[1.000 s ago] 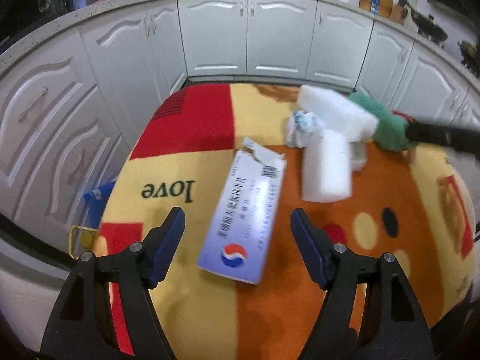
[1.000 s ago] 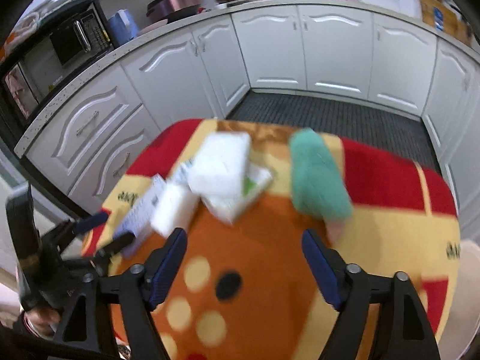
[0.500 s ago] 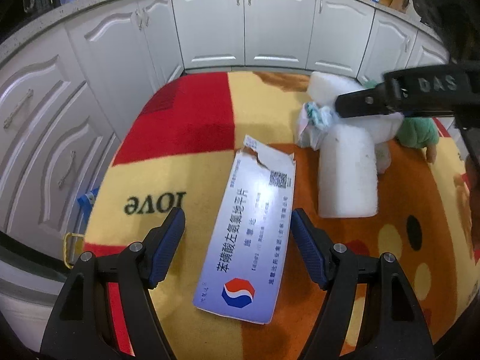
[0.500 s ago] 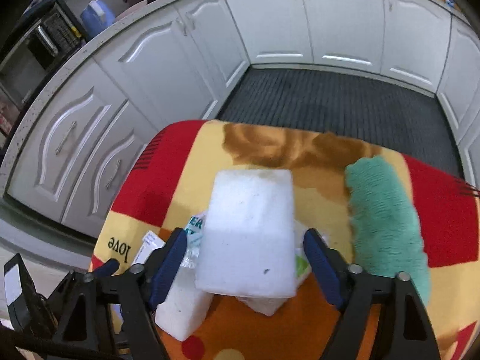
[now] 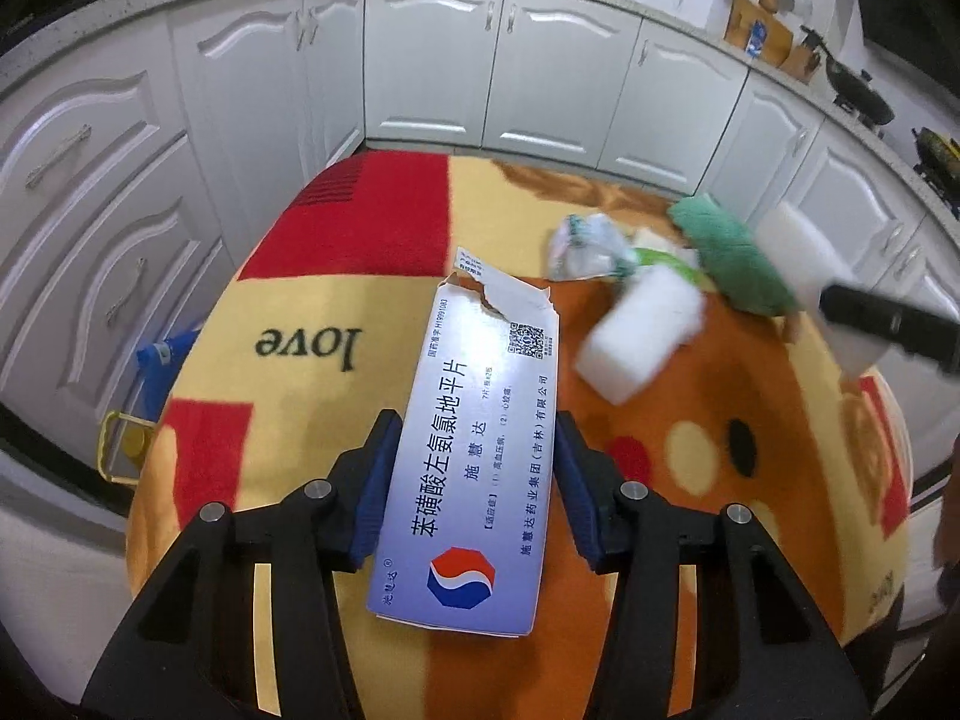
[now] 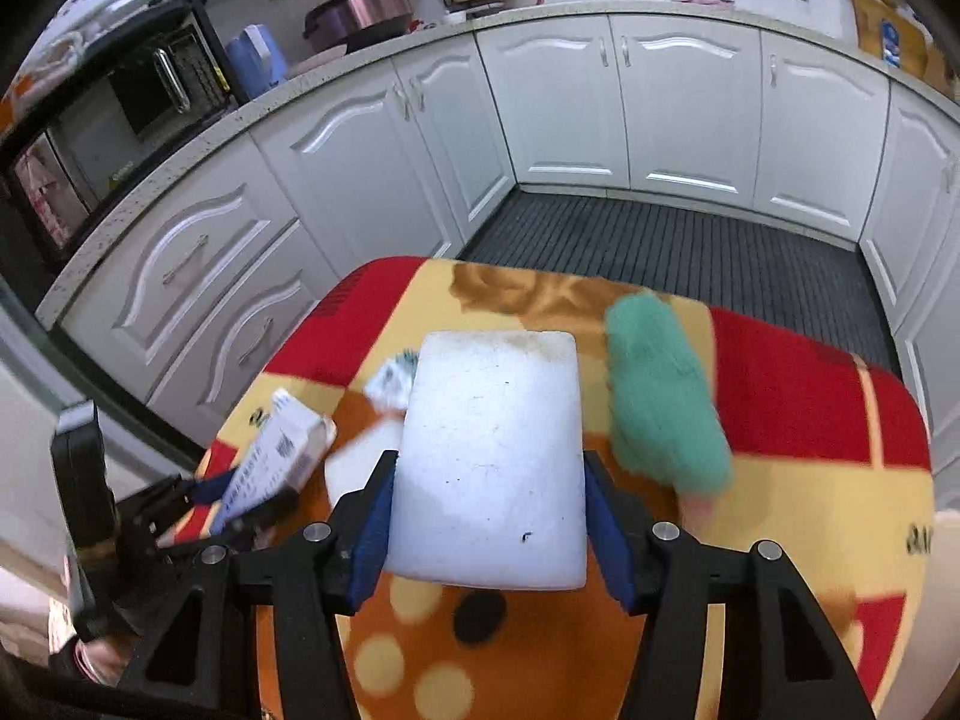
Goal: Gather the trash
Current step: 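Grasp white medicine box with left tool while right tool grasps white foam block, then carry the medicine box and foam block with both tools over the bucket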
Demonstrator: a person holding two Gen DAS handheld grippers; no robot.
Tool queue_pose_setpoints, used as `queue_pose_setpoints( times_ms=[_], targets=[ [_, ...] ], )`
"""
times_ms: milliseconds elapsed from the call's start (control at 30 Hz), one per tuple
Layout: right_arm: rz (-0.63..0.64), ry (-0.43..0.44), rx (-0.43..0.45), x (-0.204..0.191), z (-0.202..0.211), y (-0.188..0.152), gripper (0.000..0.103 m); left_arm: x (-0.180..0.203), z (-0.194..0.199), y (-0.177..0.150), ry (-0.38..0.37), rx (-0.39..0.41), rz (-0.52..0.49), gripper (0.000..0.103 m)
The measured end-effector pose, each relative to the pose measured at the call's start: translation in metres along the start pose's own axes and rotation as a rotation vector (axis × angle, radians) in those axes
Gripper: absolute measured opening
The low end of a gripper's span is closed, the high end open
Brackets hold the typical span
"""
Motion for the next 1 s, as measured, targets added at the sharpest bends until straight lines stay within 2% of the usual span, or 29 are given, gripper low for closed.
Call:
queue_pose_setpoints(
  times_ms=[133,333,600,1000],
  targets=[
    [0.009,-0.035,0.023,0.004,0.022,-0.027,0.056,0.019,0.016,-0.009,-0.008,0.028,-0.023,0.048],
    [-0.034,-0.058,0.051,0.018,0.048,-0.06,0.056,0.053,0.031,-0.017,-0.062,0.039,-0.029,0.048],
    [-0.048,-0.103,0.096,0.036,0.085,-0.082,0.056,0.1,0.037,-0.026,-0.098,0.046,-0.088,0.048],
    [-0.132,-0.195,0.121,0.089,0.128,-0.117,0.056,0.179,0.035,-0.031,-0.166,0.041,-0.185,0.048]
  ],
)
Point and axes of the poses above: each gripper's, at about its wrist camera, not at the fingertips, and z roughly against the way its jaws point, x to its right, y to its top, the point moved 2 cm from there along -z, roughly the way its jaws point, and after that the axes turned 7 degrees about z, right-handed, at the moved point
